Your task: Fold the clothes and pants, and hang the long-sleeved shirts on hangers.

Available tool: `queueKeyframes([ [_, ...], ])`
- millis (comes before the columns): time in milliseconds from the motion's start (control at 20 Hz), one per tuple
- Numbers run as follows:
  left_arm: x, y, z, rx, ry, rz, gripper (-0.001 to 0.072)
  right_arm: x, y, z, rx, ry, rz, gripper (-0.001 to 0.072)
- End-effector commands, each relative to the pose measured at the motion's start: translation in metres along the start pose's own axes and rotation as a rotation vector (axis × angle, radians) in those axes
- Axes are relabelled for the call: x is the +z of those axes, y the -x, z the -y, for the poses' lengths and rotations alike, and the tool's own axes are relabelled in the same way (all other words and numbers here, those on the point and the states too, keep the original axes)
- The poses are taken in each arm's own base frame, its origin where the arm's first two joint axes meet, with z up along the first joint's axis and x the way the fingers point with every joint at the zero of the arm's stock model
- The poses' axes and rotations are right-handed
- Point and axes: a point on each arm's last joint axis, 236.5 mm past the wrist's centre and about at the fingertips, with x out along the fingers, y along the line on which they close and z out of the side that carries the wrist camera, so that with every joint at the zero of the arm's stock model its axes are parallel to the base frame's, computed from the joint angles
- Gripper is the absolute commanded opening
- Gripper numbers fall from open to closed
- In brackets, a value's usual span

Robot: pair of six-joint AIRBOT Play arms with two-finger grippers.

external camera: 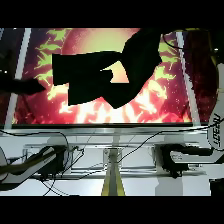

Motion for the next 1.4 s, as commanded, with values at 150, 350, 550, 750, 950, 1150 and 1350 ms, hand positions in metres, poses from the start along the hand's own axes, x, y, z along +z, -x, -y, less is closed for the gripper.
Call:
queueKeyframes([
  [150, -0.104, -0.097, -0.022, -0.054, 0.189, -0.151, 0.0584, -0.011, 0.015, 0.025, -0.020, -0.086, -0.022, 0.0045],
  [350, -0.086, -0.120, -0.012, -0.161, 0.315, -0.098, 0.0632, -0.011, 0.013, 0.023, -0.009, -0.091, -0.024, 0.0045],
  [550, -0.054, -0.140, -0.001, -0.307, 0.323, 0.021, 0.0620, -0.011, 0.013, 0.023, -0.009, -0.091, -0.023, 0.0045],
  [750, -0.016, -0.147, -0.013, -0.318, 0.401, 0.181, 0.0447, -0.008, 0.013, 0.025, -0.015, -0.089, -0.011, 0.0045],
  [950, -0.007, -0.148, -0.007, -0.335, 0.407, 0.199, 0.0296, -0.002, 0.013, 0.034, -0.050, -0.076, 0.018, 0.0045],
  [1150, -0.007, -0.161, 0.018, -0.329, 0.313, 0.162, 0.0296, -0.001, 0.014, 0.038, -0.066, -0.072, 0.023, 0.0045],
  [1350, -0.008, -0.169, 0.035, -0.316, 0.221, 0.128, 0.0209, -0.001, 0.014, 0.038, -0.067, -0.072, 0.023, 0.0046],
])
